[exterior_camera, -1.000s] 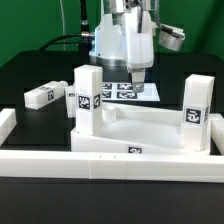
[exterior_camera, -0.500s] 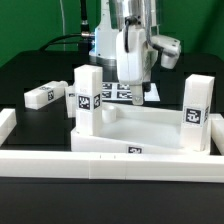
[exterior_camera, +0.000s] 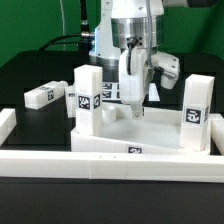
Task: Assemble desk
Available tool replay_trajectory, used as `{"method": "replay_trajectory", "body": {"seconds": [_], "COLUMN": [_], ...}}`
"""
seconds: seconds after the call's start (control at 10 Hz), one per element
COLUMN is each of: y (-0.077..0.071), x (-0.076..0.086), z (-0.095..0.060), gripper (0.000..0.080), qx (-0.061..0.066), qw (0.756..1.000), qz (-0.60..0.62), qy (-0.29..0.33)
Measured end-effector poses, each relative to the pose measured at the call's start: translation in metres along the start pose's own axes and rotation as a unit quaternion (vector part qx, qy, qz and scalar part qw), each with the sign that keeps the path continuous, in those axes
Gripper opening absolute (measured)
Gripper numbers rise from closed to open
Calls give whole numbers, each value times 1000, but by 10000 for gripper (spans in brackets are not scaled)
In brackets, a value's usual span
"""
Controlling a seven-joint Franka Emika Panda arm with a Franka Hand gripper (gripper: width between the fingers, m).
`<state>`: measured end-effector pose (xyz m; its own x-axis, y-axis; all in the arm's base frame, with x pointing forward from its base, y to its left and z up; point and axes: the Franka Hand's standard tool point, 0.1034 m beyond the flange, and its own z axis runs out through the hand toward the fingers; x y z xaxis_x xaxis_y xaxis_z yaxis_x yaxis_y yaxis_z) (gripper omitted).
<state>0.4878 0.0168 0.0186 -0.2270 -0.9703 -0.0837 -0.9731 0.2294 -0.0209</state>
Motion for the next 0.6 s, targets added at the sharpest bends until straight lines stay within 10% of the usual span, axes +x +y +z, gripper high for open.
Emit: {"method": "replay_trajectory", "body": {"seconds": [0.2,0.5,0.6], "y": [2,3,3], "x": [2,3,3], "z": [8,8,9], "gripper": [649,238,238], "qx": [-8,-8,-8], "qw": [1000,1000,1000], "qz": [-1,-2,-2], "qy": [3,4,4]}}
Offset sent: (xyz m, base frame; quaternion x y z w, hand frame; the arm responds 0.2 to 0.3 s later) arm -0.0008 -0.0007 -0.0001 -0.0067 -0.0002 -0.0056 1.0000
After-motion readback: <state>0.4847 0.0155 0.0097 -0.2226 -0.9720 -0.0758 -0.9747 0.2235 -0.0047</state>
